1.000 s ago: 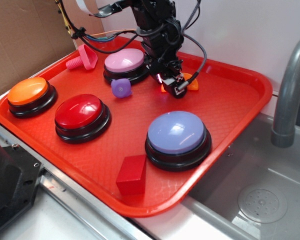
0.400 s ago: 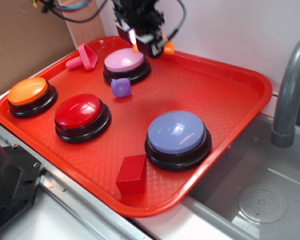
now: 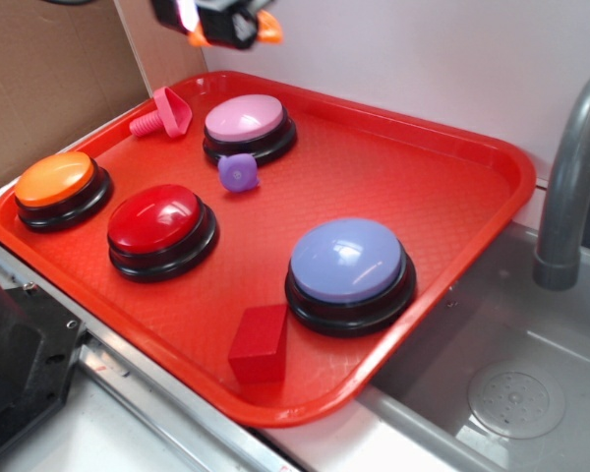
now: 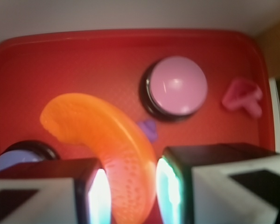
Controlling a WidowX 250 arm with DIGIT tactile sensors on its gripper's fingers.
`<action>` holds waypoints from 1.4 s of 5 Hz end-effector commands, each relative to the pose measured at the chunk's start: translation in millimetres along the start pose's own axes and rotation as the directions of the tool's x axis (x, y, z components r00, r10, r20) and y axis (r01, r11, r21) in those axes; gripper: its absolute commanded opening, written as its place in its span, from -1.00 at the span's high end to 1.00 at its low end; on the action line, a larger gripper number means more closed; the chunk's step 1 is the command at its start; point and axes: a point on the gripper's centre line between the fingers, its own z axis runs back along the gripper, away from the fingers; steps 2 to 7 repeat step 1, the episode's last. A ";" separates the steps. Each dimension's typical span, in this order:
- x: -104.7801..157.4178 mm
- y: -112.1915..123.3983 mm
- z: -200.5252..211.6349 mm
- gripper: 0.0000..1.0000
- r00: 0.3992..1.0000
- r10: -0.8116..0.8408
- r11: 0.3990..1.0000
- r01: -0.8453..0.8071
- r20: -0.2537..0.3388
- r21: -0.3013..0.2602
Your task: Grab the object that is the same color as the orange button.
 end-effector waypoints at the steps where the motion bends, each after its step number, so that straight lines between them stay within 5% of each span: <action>1: -0.4 5.5 16.0 1.00 0.995 0.073 0.997 -0.074 -0.064 -0.012; 7: -0.4 5.5 16.0 1.00 0.995 0.073 0.997 -0.074 -0.064 -0.012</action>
